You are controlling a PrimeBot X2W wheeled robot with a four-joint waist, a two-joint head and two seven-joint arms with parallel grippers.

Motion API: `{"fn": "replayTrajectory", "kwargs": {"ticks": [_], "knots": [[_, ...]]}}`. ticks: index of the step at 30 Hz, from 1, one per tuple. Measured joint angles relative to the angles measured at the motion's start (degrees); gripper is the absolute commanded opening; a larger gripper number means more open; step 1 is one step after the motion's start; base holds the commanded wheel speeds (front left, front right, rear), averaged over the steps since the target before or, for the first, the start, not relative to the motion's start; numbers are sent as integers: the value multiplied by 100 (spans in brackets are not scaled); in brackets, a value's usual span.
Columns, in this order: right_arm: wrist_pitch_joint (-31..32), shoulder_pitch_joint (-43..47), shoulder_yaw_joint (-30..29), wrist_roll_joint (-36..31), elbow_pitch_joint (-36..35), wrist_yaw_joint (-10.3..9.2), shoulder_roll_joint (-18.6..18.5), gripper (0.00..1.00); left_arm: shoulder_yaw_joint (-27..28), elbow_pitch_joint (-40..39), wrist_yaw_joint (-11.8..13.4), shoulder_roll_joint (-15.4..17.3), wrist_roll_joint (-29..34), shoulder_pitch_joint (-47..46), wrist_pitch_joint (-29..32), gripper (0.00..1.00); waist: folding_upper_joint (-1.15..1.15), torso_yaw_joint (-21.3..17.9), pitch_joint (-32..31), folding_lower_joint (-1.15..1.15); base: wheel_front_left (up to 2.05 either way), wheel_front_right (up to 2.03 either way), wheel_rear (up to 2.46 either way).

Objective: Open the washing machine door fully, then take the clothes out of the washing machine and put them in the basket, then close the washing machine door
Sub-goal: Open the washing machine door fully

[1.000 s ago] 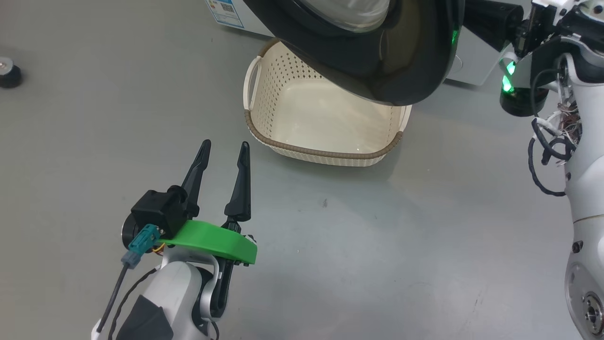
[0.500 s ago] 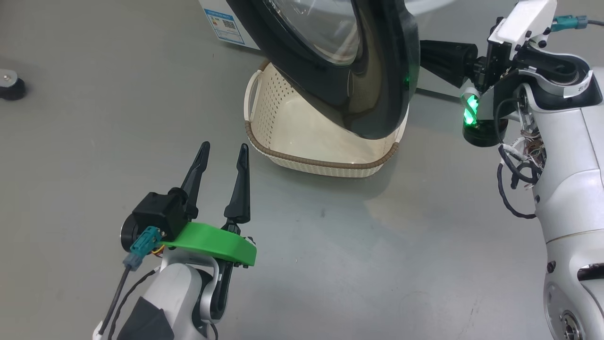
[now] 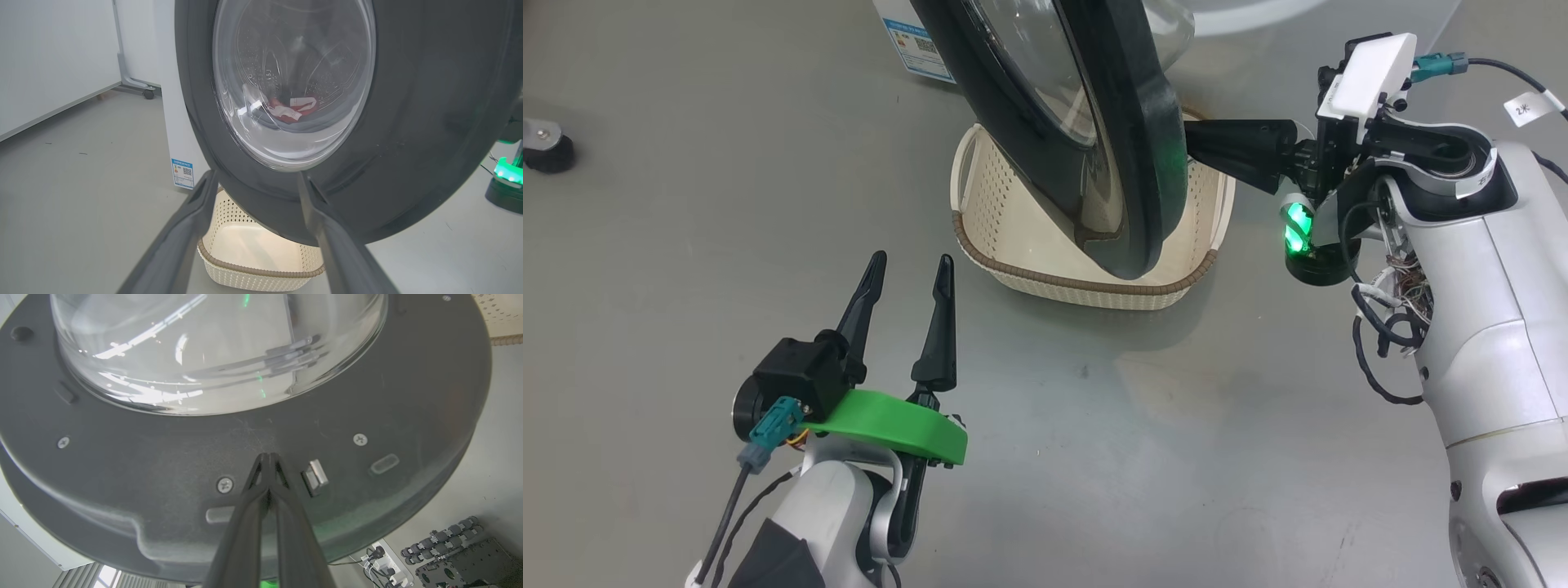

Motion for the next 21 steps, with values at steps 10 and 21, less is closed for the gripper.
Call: {"fn": "replayTrajectory", "kwargs": {"ticks": [10,21], "knots": [[151,222,756,728,-481,0,-4,0,-33,-5,1,0,0,40,0,100,0,84,-28,0,0,0,0],[-18,467,1234,926,-690,0,-5,0,-41,-8,1,0,0,98,0,100,0,147,-61,0,0,0,0]]}}
